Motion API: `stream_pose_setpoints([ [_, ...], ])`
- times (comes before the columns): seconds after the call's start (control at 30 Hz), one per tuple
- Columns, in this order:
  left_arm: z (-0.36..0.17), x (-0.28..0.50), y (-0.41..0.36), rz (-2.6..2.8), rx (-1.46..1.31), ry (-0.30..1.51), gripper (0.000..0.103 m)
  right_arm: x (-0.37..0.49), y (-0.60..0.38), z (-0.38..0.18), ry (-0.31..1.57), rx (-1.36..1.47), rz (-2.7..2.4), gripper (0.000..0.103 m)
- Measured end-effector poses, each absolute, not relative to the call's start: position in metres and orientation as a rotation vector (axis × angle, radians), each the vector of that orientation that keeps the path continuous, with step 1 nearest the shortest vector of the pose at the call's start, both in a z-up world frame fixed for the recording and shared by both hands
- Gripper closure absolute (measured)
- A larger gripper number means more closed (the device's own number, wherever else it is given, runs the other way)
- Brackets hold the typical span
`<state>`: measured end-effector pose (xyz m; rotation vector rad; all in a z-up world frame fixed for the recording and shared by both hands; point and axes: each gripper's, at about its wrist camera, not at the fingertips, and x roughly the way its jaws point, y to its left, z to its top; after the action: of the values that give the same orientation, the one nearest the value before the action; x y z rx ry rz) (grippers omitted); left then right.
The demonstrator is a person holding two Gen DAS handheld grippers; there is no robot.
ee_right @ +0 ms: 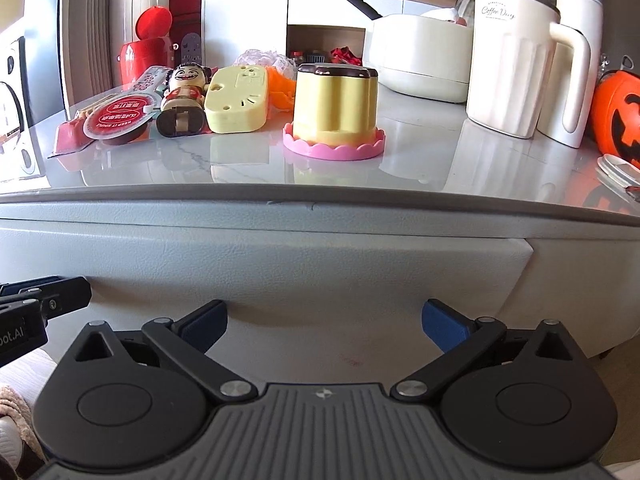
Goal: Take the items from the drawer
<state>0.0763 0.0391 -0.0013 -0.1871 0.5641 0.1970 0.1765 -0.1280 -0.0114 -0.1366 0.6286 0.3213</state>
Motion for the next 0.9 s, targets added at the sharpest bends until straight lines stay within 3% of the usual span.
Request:
stream_pose_setpoints([
  [0.2, -0.002, 0.076, 0.039, 0.166, -0.203, 0.550, 0.056, 0.174, -0.130, -0.012, 0.637, -0.115, 0.333, 0.000],
  [0.27, -0.003, 0.077, 0.037, 0.143, -0.213, 0.547, 0.044, 0.173, -0.130, -0.013, 0.635, -0.113, 0.337, 0.000],
  [0.33, -0.002, 0.082, 0.036, 0.093, -0.220, 0.557, 0.019, 0.173, -0.130, -0.013, 0.638, -0.116, 0.338, 0.000],
  [0.63, -0.002, 0.085, 0.045, 0.051, -0.389, 0.538, 0.002, 0.178, -0.132, -0.012, 0.659, -0.092, 0.347, 0.000],
  [0.77, -0.004, 0.086, 0.042, 0.047, -0.381, 0.563, 0.006, 0.175, -0.131, -0.013, 0.643, -0.111, 0.345, 0.000],
  [0.8, -0.004, 0.085, 0.046, 0.040, -0.400, 0.584, 0.020, 0.172, -0.129, -0.013, 0.644, -0.140, 0.336, 0.000],
  [0.83, -0.002, 0.081, 0.049, 0.059, -0.410, 0.602, 0.044, 0.169, -0.128, -0.011, 0.640, -0.163, 0.327, 0.000],
  [0.9, 0.007, 0.069, 0.054, 0.117, -0.394, 0.609, 0.062, 0.160, -0.131, -0.003, 0.630, -0.164, 0.326, 0.000],
])
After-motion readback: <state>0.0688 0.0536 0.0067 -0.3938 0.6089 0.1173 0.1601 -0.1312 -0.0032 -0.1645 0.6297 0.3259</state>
